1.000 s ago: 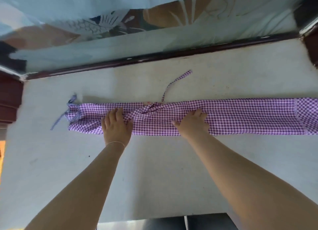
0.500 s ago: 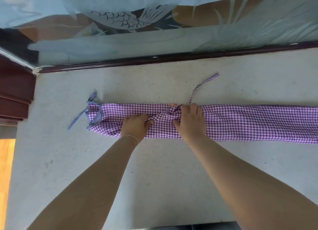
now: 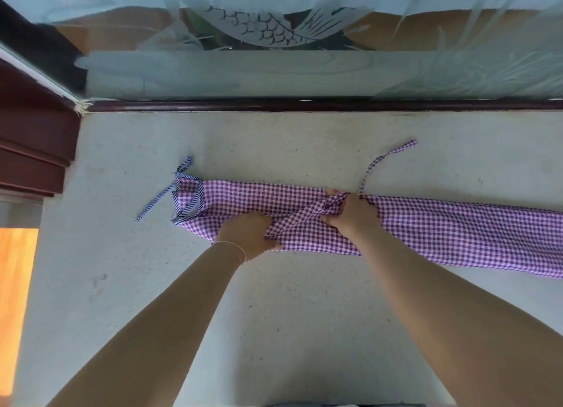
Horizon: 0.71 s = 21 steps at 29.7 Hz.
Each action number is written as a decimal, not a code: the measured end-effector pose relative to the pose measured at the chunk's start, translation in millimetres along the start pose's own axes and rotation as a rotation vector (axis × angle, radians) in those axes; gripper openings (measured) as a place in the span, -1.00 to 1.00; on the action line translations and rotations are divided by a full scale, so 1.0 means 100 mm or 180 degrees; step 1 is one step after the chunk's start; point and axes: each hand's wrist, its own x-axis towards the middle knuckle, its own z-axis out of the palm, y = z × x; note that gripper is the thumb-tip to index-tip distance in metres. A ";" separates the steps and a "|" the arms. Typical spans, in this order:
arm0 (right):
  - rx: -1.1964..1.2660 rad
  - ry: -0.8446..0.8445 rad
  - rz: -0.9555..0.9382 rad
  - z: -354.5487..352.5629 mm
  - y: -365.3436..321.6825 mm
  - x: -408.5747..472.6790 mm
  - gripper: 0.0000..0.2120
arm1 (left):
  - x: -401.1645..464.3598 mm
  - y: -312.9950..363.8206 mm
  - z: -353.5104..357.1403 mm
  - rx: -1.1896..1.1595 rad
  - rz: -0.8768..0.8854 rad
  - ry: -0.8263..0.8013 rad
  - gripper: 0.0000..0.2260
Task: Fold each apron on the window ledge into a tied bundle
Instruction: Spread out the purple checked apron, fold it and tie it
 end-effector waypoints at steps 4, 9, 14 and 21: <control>-0.0113 -0.0173 0.0074 -0.02 -0.04 0.06 -0.07 | -0.12 -0.37 -0.05 0.0671 0.0020 0.0069 -0.70; 0.0019 -0.0201 0.0152 -0.01 -0.02 0.08 -0.02 | -0.23 -0.66 -0.17 -0.0200 -0.0191 0.0085 -0.74; 0.0025 -0.0228 0.0196 -0.02 -0.06 0.08 0.00 | -0.34 -0.88 -0.01 0.0440 -0.0415 0.0631 -0.57; -0.0111 -0.0271 0.0209 -0.07 -0.09 0.04 -0.02 | -0.59 -0.93 0.26 -0.0259 -0.1679 0.1741 -0.81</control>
